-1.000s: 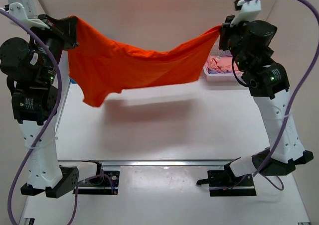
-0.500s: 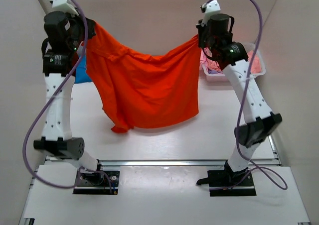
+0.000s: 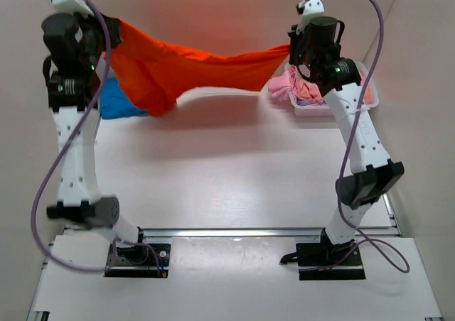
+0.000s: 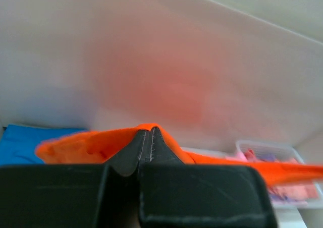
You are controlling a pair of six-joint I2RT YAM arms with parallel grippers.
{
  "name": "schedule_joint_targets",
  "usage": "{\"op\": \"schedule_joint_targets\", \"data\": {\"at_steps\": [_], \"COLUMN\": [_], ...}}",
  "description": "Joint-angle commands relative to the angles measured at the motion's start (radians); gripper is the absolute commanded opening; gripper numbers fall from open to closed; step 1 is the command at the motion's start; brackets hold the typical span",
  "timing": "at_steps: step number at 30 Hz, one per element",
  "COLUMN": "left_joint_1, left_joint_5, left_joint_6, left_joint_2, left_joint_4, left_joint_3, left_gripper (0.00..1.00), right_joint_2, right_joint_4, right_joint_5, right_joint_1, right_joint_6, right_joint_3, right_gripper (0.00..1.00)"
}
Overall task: Fold and stack the t-shirts
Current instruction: Flatten out the tshirt
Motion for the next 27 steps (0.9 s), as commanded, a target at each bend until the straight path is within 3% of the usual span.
{"op": "schedule_joint_targets", "data": {"at_steps": [1, 7, 11, 17, 22, 27], "left_joint_1": [-0.069, -0.158, -0.288, -0.342, -0.353, -0.362], "left_joint_5": [-0.014, -0.068, -0.114, -0.034, -0.028, -0.004], "left_joint_6": [0.023, 0.021, -0.006, -0.116, -0.192, -0.223], "left_joint_2": [-0.26, -0.629, -0.794, -0.914, -0.991, -1.032], "left_joint_4": [0.056, 0.035, -0.062, -0.132, -0.203, -0.24], "left_joint_3": [-0.238, -0.838, -1.119, -1.417, -1.515, -1.609], "left_gripper": [0.0, 0.0, 0.0, 0.0, 0.0, 0.0], "right_joint_2": [-0.107, -0.295, -0.421, -0.524, -0.604, -0.586], "right_joint_4": [0.033, 0.042, -0.001, -0.145, -0.196, -0.203], "right_joint_5": [-0.022, -0.063, -0.094, -0.128, -0.205, -0.228], "right_joint_1": [-0.03, -0.063, -0.078, -0.101, -0.147, -0.193], "right_joint_6": [0.028, 0.111, 0.189, 0.32, 0.346, 0.303], "right_joint_3": [-0.131, -0.546, -0.816, -1.091, -1.278, -1.374], "right_gripper": [0.0, 0.0, 0.0, 0.0, 0.0, 0.0]}}
